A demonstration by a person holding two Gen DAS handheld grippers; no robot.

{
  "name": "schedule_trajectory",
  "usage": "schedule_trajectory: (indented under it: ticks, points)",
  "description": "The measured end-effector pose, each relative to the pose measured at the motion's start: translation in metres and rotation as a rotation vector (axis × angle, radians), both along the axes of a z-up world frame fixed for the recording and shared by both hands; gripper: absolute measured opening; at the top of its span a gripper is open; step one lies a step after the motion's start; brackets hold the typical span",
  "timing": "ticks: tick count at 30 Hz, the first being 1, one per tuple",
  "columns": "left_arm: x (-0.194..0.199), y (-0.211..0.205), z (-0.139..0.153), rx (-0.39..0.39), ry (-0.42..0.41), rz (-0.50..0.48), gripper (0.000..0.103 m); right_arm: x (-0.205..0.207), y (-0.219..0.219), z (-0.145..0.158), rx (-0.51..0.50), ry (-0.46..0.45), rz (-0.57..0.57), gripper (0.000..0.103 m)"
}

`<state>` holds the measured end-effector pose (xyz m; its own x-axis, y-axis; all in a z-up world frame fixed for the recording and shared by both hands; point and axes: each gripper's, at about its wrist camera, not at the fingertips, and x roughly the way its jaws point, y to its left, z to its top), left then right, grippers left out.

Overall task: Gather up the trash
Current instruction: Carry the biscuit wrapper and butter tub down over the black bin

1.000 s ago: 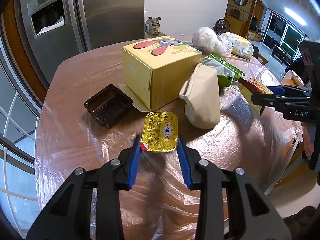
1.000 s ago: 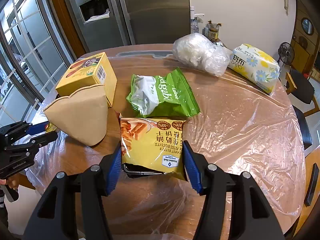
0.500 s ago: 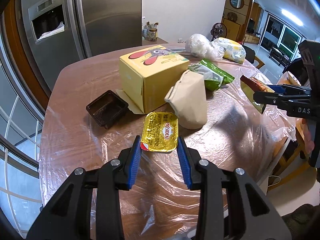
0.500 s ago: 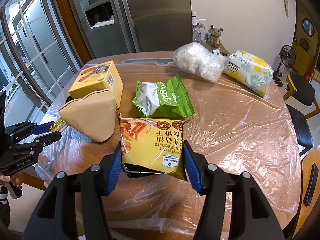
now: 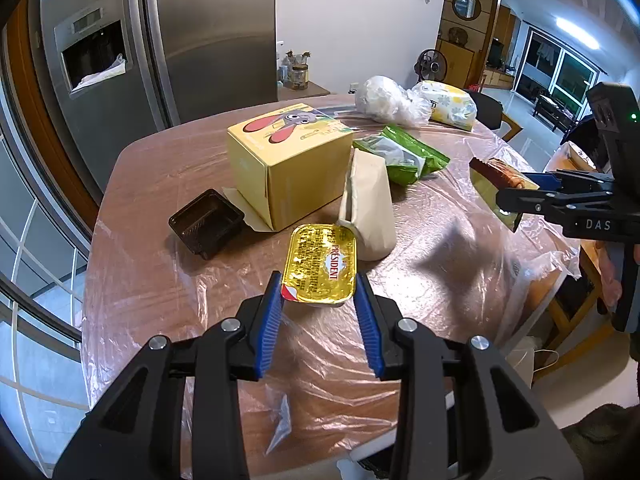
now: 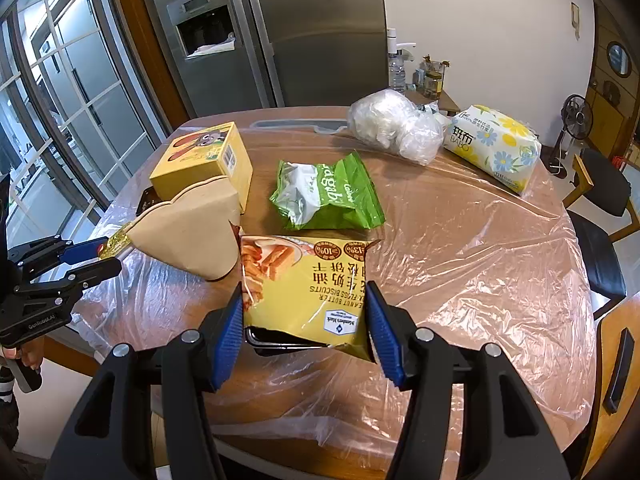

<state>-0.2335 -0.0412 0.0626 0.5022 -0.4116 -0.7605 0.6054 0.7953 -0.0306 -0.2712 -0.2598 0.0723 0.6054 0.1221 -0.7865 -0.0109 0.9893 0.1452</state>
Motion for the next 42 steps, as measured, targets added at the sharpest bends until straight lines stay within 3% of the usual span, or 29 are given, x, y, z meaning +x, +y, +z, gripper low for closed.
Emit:
schedule_trajectory:
  ticks: [15, 27, 42]
  points:
    - [-0.029, 0.016, 0.011, -0.029, -0.003, 0.018, 0.038, -0.034, 0.006, 0.012, 0.016, -0.018, 0.034, 0.056]
    - [-0.060, 0.006, 0.007, -0.019, 0.024, -0.050, 0.038, -0.072, 0.014, 0.018, 0.021, -0.011, 0.085, 0.056]
    - [-0.095, -0.005, 0.002, -0.011, 0.058, -0.125, 0.038, -0.107, 0.022, 0.004, 0.032, 0.055, 0.148, 0.056]
